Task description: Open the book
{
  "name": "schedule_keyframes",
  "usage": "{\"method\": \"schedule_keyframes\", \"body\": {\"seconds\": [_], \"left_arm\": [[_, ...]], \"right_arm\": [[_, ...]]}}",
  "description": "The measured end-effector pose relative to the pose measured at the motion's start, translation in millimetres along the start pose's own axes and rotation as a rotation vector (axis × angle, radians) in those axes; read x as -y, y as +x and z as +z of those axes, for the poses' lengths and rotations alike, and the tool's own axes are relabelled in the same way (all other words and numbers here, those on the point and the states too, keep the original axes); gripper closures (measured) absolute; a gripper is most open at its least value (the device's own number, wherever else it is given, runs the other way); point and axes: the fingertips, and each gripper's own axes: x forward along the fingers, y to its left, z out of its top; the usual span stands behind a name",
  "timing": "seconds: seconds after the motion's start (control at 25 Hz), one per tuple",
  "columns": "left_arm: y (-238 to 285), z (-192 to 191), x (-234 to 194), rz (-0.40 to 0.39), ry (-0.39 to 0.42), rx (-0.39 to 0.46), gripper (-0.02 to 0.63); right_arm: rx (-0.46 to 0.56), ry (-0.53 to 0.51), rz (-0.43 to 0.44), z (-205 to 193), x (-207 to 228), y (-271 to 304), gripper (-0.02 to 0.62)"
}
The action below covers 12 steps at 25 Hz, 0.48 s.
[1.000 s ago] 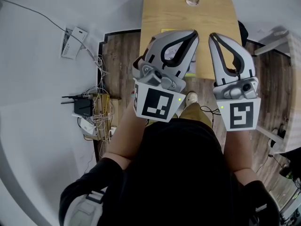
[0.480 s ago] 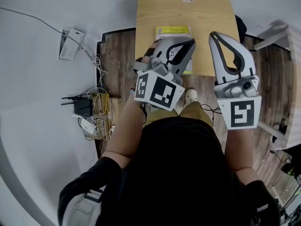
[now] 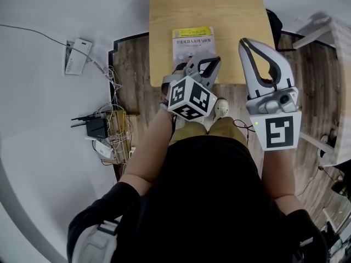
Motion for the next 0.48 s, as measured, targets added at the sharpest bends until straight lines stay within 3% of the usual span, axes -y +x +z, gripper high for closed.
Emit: {"method": "schedule_keyframes", "body": {"seconds": [0.16,0.48], "left_arm": [[16,-22,11,-0.009,0.009,-0.080,0.595],[44,-70,46,-0.100,-0.079,-0.206,0.595]], "right_arm": [[-0.010,0.006,-0.010,-6,3,-5,0.566],[-0.033,0.008,0.000,-16,1,-7,0.566]]}}
